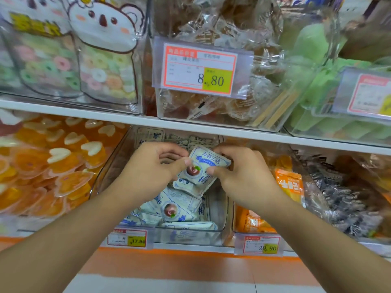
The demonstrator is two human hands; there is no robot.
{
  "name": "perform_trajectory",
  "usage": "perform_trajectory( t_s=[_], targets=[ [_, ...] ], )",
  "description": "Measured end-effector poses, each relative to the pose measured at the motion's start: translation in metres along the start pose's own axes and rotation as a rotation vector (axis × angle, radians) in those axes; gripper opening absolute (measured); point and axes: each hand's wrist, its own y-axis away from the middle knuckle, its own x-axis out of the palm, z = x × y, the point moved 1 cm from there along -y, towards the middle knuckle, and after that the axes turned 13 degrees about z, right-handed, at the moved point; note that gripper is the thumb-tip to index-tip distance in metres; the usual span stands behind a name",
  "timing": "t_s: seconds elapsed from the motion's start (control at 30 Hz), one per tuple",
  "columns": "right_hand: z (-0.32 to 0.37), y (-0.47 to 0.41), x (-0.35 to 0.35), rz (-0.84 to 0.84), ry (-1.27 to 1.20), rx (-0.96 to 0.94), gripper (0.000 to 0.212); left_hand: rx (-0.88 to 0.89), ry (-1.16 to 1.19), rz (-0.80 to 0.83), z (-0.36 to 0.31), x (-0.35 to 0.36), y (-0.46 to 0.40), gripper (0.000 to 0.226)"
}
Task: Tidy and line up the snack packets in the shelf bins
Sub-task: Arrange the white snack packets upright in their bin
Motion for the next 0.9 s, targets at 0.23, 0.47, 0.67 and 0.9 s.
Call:
perform_trajectory(
  t_s=[0.23,0.47,0.67,0.9],
  targets=[
    [-0.001,-0.003,-0.003,-0.093,0.178,-0.020,0.014,-0.042,-0.357,0.115,0.011,-0.002,-0.005,0.020],
    [0.004,-0.016,0.017,-0.190,0.690,-0.158,0.013,-0.188,-0.628,0.261,0.033,0.000,-0.006,0.028],
    [0.005,-0.036,0.017,-0.034,0.740,-0.047,0.016,-0.278,-0.658,0.414,0.034,0.000,-0.006,0.020],
    [0.007,-0.043,0.028,-0.043,0.794,-0.064,0.028,-0.262,-0.566,0.423,0.033,-0.003,-0.008,0.013]
  ],
)
